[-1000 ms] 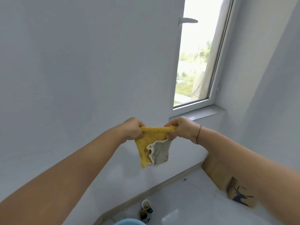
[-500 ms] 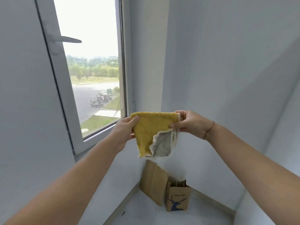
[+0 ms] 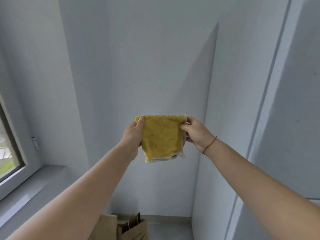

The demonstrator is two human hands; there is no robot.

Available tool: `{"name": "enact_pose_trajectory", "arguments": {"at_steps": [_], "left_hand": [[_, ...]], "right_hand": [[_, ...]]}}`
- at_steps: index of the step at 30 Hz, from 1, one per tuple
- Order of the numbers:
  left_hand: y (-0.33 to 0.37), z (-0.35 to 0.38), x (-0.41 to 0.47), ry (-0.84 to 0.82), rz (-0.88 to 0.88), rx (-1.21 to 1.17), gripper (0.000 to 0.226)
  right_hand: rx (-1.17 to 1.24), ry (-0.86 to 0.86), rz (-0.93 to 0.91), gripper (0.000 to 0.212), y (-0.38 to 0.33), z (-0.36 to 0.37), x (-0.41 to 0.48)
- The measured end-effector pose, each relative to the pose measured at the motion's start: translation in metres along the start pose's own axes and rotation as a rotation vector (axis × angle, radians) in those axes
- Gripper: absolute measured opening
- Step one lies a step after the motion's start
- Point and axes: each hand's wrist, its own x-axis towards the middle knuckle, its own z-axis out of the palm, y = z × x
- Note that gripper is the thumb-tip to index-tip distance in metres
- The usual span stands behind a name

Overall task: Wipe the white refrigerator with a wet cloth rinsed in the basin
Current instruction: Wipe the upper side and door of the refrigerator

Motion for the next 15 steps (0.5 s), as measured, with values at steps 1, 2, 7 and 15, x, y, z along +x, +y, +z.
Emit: {"name": "enact_pose_trajectory", "arguments": {"at_steps": [1, 2, 7, 15], "left_hand": [[0.001, 0.015, 0.021, -0.068, -0.002, -0.012, 0.039], [0.002, 0.029, 0.041, -0.126, 0.007, -0.019, 0.035], [0.009, 0.065, 0.112, -0.303, 0.024, -0.03, 0.032], [0.022, 0.137, 0.201, -0.627, 0.039, -0.011, 0.023]], "right_hand": [[-0.033, 0.069, -0.009, 0.025, 0.0, -0.011, 0.011], [-0.056, 0.129, -0.018, 0.025, 0.003, -0.022, 0.024], [-0.162, 0.394, -0.015, 0.017, 0.003, -0.045, 0.062], [-0.68, 1.017, -0.049, 0.008, -0.007, -0.07, 0.091]]}}
